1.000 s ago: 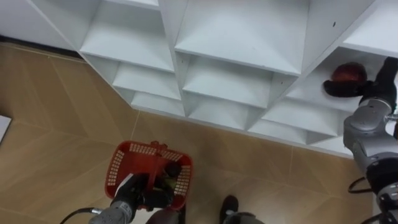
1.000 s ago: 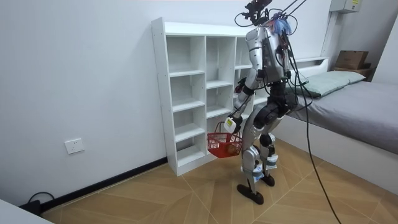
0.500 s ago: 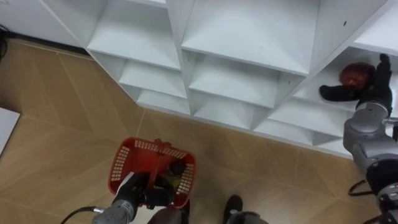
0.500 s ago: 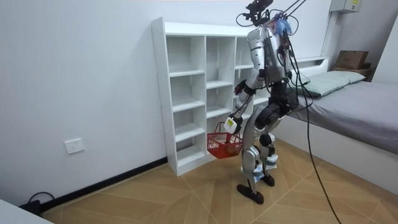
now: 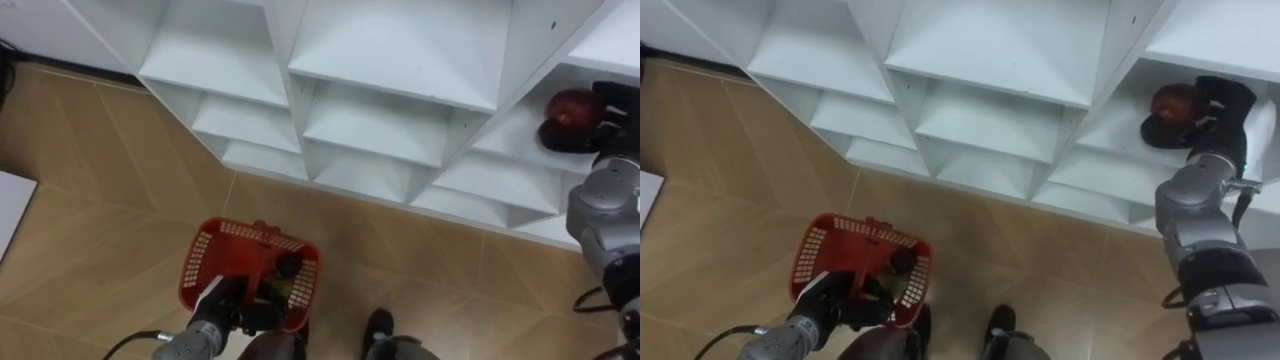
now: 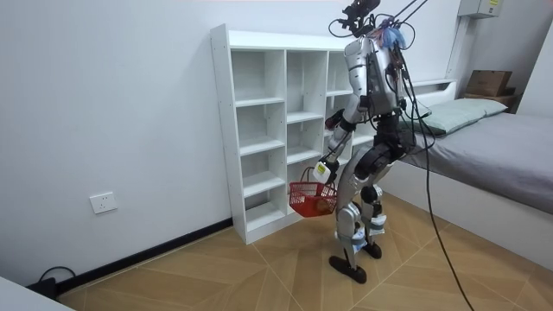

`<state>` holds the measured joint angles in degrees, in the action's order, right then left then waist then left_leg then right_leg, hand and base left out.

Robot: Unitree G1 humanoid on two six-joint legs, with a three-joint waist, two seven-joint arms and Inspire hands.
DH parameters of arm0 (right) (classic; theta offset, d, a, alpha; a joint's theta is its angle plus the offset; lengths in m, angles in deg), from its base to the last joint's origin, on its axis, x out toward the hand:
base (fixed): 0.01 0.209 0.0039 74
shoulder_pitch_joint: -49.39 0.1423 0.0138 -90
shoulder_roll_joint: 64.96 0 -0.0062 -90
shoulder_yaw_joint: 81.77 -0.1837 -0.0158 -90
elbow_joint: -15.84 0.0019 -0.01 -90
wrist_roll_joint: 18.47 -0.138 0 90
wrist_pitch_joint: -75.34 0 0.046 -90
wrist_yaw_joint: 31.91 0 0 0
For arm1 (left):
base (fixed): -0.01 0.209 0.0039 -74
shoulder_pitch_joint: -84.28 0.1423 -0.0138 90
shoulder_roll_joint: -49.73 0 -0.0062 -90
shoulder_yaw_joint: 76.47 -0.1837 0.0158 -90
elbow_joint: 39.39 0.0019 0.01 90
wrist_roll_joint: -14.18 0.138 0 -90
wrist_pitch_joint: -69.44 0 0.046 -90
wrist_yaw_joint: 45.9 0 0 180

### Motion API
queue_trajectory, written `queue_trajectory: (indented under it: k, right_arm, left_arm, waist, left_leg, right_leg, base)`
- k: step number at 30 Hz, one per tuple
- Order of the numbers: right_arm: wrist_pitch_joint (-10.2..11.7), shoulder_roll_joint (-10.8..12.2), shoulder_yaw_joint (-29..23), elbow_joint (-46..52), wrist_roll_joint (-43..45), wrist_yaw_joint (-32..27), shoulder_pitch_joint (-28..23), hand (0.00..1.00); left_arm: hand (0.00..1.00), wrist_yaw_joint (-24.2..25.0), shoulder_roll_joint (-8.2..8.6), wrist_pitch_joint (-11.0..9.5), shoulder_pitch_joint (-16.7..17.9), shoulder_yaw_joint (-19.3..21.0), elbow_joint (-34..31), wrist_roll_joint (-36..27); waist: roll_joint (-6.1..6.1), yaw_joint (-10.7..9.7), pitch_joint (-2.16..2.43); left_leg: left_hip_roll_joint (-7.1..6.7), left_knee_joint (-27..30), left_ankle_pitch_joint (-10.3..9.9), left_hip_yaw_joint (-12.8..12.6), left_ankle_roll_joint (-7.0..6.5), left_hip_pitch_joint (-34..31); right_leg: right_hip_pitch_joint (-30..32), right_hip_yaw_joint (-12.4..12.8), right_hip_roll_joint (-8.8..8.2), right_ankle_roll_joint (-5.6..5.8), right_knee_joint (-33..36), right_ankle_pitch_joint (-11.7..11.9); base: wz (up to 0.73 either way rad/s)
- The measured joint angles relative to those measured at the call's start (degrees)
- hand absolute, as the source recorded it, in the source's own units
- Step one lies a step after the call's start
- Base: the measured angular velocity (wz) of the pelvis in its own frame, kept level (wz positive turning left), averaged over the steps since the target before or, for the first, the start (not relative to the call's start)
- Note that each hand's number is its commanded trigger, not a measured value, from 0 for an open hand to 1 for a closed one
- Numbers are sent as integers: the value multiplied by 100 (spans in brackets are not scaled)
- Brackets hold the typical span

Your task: Collect fruits from the closet

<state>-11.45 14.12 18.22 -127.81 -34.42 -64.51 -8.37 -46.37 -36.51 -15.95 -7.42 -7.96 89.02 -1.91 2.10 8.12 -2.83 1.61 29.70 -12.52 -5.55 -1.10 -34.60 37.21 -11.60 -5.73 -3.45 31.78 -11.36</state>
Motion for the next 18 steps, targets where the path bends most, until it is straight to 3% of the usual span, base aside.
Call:
queue_trajectory:
  k: [12,18]
  right_arm:
    - [-1,14,11,51,-14,104,9,100]
    - [-12,28,7,38,-425,294,4,100]
  left_arm:
    - [100,-15,-27,-1,25,-49,-9,0]
    - [100,0,-27,-4,-7,52,-17,-5]
  waist:
    - [-5,30,3]
    - [1,18,1]
  left_leg:
    - [-5,-8,1,-13,-1,23]
    - [-23,-47,2,-56,-2,176]
  right_leg:
    - [-22,-10,-13,0,5,0]
    - [-116,39,-35,8,29,-17]
  base:
    - [0]
    - [-1]
